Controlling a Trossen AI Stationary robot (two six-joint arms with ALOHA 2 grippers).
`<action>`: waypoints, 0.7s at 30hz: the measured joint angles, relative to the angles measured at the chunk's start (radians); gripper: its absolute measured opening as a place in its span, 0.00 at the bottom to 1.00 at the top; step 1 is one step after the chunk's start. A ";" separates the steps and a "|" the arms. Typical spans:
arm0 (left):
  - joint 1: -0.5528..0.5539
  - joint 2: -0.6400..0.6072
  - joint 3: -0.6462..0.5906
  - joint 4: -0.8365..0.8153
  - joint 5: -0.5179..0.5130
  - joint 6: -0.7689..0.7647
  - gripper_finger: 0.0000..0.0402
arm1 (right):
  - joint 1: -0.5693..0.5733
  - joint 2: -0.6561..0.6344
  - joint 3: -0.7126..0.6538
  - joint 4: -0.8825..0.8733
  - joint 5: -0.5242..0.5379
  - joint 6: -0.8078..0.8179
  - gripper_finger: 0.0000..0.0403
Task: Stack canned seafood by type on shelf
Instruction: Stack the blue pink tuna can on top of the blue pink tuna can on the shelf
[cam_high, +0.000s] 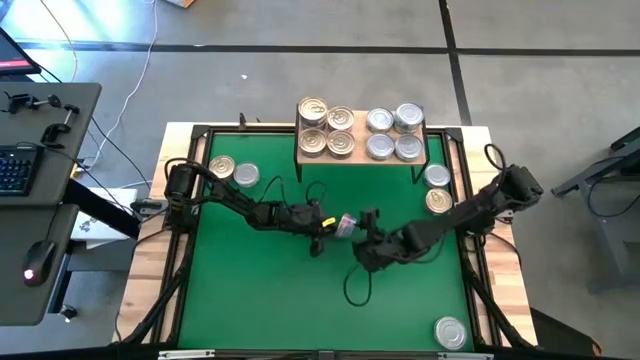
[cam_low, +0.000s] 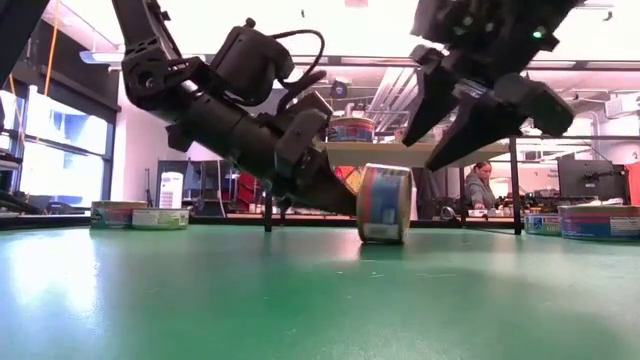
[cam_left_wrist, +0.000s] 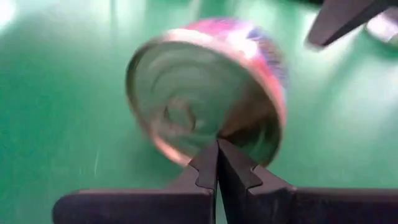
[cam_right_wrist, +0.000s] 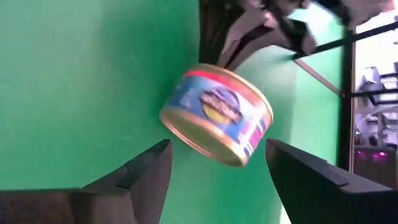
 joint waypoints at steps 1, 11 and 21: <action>0.001 0.000 0.000 0.020 -0.001 0.001 0.00 | -0.021 0.000 0.008 -0.008 -0.029 -0.031 0.63; 0.011 -0.001 0.001 0.079 -0.017 0.054 0.00 | -0.195 0.000 0.015 -0.033 -0.129 -0.311 0.69; 0.031 -0.006 0.001 0.056 -0.143 -0.025 0.00 | -0.264 0.011 0.010 -0.008 -0.327 -0.311 0.74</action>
